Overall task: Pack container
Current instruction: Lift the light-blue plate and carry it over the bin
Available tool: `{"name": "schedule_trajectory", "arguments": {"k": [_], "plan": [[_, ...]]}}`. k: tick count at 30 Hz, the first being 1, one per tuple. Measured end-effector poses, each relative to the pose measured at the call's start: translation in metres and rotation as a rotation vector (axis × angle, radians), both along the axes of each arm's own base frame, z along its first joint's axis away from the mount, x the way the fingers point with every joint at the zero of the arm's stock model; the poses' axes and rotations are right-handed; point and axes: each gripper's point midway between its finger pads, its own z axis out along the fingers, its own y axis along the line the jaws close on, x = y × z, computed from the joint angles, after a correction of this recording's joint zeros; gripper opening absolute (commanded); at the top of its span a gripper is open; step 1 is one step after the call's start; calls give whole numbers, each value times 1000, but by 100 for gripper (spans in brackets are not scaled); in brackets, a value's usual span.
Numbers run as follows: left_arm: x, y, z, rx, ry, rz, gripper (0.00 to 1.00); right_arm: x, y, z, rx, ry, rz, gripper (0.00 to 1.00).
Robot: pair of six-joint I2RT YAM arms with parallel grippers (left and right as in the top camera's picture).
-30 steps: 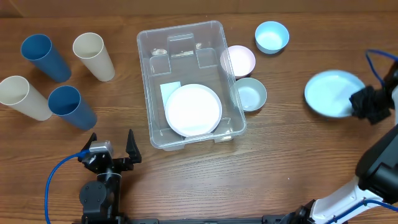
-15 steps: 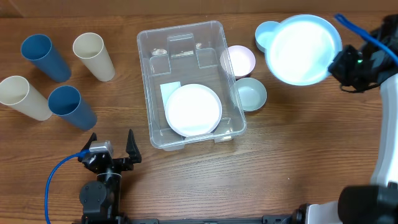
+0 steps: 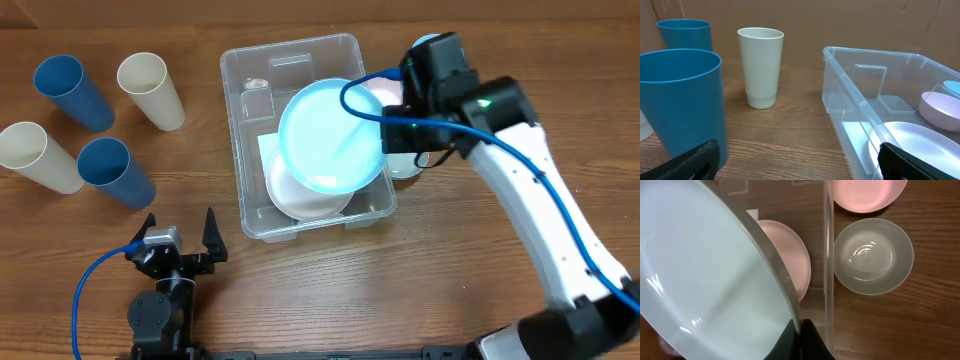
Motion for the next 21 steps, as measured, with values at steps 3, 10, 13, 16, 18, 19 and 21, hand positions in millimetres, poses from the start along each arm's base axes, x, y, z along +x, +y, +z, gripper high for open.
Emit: {"name": "schedule_trajectory", "arguments": {"k": [3,10,13,16,18,19,21], "plan": [[0,0,0,0,0,0,100,8,12,-31,-28,46,21,4],[0,0,0,0,0,0,100,20,32,-107,-88,163,56,4],[0,0,0,0,0,0,100,22,32,-130,-109,206,57,4],[0,0,0,0,0,0,100,23,34,-143,-112,227,65,4],[0,0,0,0,0,0,100,23,36,-147,-113,232,76,6],[0,0,0,0,0,0,100,24,37,-147,-109,228,83,7],[0,0,0,0,0,0,100,22,38,-147,-102,232,98,13]]}}
